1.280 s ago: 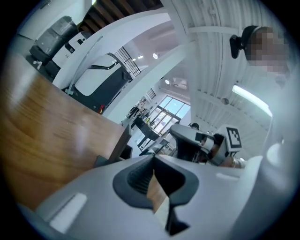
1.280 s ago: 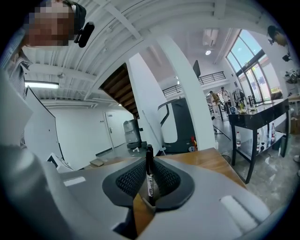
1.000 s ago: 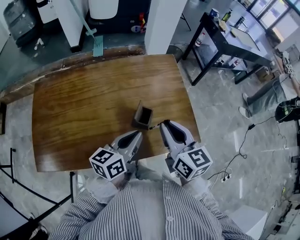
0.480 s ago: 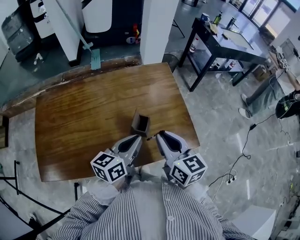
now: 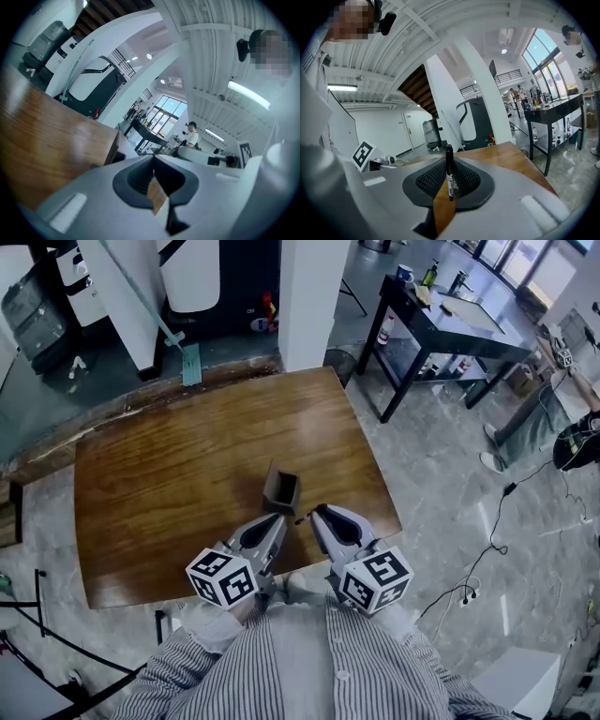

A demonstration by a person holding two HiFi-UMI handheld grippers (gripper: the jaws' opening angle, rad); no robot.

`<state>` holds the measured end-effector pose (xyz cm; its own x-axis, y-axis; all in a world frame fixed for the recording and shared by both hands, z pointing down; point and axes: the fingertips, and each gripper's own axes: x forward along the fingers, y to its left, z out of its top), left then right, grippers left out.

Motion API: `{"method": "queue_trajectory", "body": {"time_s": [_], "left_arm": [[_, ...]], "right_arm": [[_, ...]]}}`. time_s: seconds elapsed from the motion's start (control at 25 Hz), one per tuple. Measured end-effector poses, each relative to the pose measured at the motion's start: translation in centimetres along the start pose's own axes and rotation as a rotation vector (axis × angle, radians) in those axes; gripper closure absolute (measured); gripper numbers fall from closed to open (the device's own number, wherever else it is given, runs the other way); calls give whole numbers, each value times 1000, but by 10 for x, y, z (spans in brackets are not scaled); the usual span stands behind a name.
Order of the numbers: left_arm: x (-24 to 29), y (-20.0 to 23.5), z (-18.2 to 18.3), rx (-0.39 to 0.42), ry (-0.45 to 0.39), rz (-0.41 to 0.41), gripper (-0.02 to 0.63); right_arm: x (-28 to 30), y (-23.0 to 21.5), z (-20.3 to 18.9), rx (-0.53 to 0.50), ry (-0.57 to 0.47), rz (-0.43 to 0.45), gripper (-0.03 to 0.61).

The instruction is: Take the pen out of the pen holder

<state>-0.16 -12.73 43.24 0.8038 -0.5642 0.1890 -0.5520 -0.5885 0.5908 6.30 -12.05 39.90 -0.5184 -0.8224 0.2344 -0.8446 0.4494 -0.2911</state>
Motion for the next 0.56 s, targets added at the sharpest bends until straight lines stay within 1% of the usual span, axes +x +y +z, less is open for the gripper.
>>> {"method": "queue_trajectory", "body": {"time_s": [0.24,0.56], "left_arm": [[2,-1,-2,-3,2,5,606],[5,-5,-2,12,5,13,606]], "right_arm": [[0,5,-3,-9,11,10,534],[-5,0,-1,-13,11,-2,534]]}}
